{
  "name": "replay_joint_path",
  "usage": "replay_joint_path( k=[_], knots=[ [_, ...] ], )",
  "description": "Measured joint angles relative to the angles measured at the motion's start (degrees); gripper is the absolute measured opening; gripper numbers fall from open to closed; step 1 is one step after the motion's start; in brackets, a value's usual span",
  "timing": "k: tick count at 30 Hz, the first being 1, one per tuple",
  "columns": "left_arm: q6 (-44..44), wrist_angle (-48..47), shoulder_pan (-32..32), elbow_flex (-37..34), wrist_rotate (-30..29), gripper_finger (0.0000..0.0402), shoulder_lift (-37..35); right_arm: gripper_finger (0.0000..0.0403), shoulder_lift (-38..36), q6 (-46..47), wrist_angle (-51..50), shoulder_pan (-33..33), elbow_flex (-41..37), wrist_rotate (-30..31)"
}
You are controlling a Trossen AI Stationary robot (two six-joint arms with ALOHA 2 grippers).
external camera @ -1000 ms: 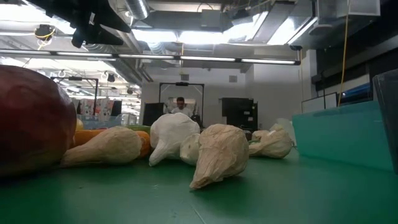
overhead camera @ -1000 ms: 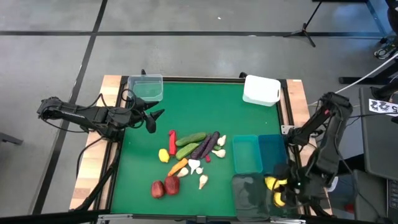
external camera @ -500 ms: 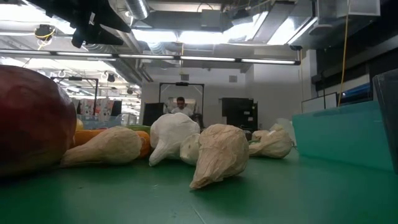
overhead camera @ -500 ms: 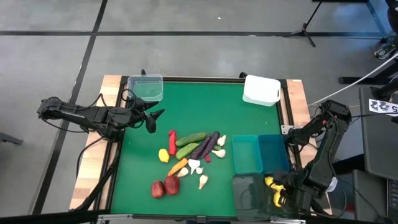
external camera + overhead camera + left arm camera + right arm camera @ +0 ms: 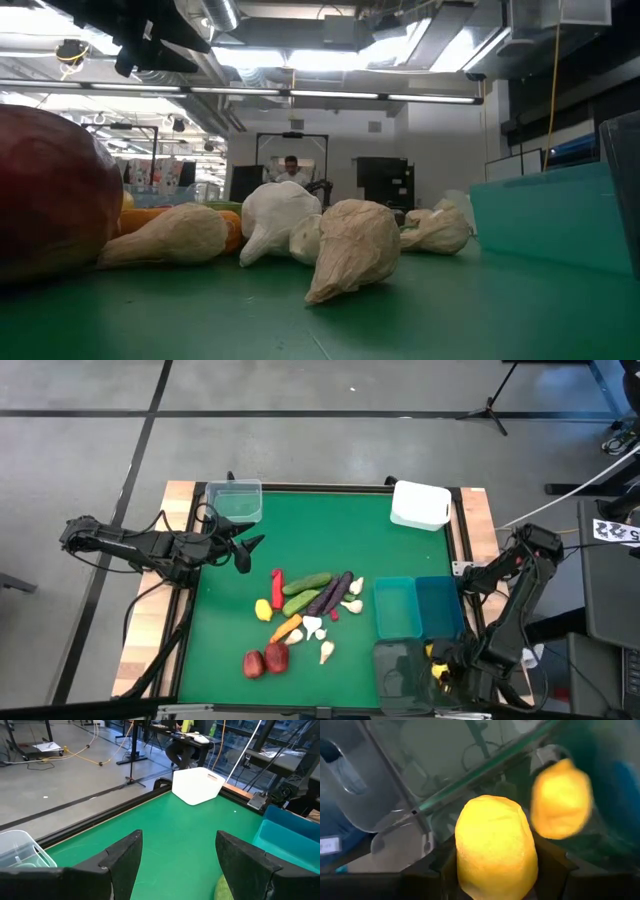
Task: Sort produce into baskets
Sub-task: Put the lemon into the right black bin
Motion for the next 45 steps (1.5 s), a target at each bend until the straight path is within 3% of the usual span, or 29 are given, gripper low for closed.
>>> replay_joint_path(
  k=[6, 31, 41, 45],
  knots=[
    [-0.02, -0.02, 0.00, 0.00, -0.06, 0.0247, 0.01, 0.0186, 1.75, -0.76, 1.88, -0.51, -0.71, -2.78],
    [0.14, -0.02, 0.00, 0.00, -0.08, 0.0247, 0.00, 0.0187, 1.95, -0.84, 3.07, -0.48, -0.71, 0.43],
    [0.07, 0.00, 0.00, 0.00, -0.08, 0.0247, -0.01, 0.0265, 1.95, 0.36, 1.67, -0.55, -0.71, -0.82],
    [0.03, -0.01, 0.00, 0.00, -0.08, 0.0247, -0.01, 0.0274, 1.95, -0.90, 1.47, -0.55, -0.71, -0.90]
  ],
)
